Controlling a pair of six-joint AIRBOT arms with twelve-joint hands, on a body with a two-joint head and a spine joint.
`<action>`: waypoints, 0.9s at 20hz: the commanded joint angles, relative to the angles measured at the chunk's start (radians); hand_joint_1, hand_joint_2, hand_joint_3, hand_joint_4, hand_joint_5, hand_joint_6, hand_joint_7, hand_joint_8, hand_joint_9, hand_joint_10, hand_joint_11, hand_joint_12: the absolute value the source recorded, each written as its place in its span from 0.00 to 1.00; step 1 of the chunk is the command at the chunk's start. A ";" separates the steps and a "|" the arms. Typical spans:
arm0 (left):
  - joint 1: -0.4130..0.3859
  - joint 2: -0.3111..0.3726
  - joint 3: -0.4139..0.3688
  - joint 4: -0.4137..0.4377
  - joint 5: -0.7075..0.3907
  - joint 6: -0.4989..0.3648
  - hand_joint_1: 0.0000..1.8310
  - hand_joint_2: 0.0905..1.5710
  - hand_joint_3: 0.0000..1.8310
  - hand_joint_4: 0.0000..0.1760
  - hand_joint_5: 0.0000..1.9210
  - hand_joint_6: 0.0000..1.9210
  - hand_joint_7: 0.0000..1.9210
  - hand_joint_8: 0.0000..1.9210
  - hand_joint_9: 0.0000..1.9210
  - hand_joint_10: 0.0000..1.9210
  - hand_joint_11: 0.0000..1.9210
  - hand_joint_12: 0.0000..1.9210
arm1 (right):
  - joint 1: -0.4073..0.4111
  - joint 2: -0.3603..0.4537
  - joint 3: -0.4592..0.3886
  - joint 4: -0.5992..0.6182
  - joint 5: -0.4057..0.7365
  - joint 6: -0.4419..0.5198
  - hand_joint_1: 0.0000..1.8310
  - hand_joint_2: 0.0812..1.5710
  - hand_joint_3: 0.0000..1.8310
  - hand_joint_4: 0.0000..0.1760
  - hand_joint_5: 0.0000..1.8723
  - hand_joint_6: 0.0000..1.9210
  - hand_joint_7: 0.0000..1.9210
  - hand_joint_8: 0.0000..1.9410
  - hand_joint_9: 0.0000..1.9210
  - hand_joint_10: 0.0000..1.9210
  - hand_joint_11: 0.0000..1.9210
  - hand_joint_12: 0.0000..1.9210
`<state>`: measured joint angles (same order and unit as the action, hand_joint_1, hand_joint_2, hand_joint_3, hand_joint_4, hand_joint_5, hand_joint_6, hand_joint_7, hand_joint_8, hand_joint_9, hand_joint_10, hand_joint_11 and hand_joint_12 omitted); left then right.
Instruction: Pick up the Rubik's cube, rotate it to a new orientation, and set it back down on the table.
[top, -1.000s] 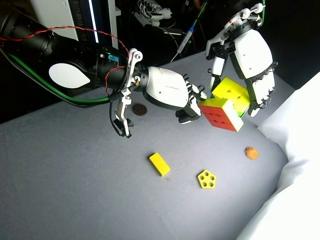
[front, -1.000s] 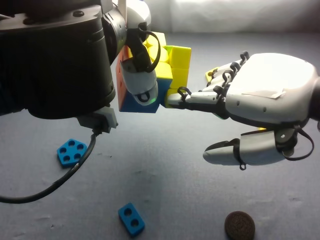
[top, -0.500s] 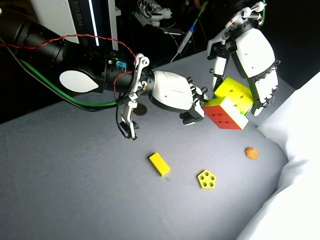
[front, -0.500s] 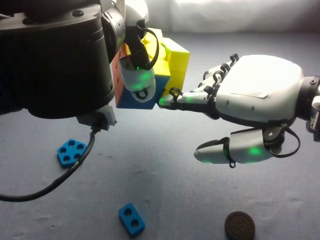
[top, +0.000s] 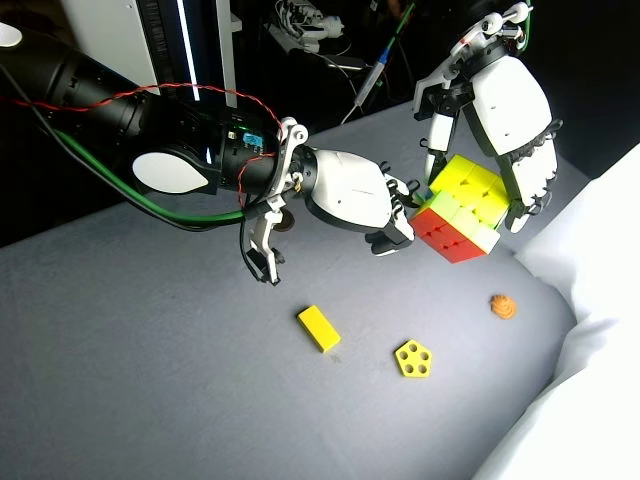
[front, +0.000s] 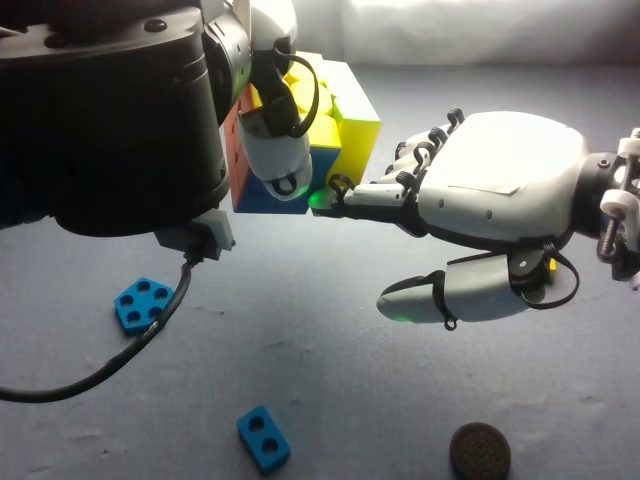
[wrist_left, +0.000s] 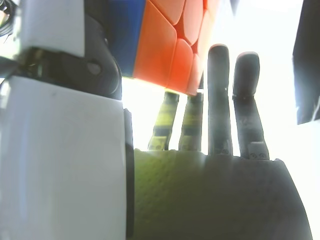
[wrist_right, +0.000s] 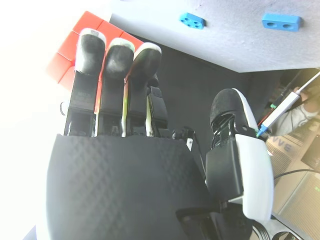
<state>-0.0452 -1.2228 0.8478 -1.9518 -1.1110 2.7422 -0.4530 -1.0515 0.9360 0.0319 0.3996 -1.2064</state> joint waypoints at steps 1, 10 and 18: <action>-0.018 0.007 -0.002 0.077 0.027 -0.012 0.56 0.89 0.00 0.16 0.26 0.90 0.26 0.90 0.15 0.87 0.12 0.94 | 0.013 0.002 0.008 0.016 0.118 -0.005 0.08 0.77 0.00 0.00 0.10 0.01 0.28 0.90 0.30 1.00 0.24 1.00; -0.022 0.008 0.000 0.077 0.027 -0.012 0.57 0.87 0.00 0.10 0.28 0.88 0.25 0.89 0.15 0.87 0.11 0.96 | 0.016 -0.030 0.035 0.051 0.127 -0.037 0.07 0.77 0.00 0.00 0.10 0.00 0.29 0.89 0.30 1.00 0.26 1.00; -0.023 0.008 0.000 0.077 0.025 -0.013 0.58 0.85 0.00 0.00 0.25 0.88 0.23 0.89 0.15 0.87 0.12 0.95 | 0.017 -0.043 0.037 0.071 0.140 -0.060 0.07 0.77 0.00 0.00 0.10 0.00 0.27 0.91 0.30 1.00 0.25 1.00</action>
<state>-0.0471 -1.2228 0.8520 -1.9461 -1.1057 2.7331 -0.4511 -1.0985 0.9665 0.0879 0.4065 -1.2621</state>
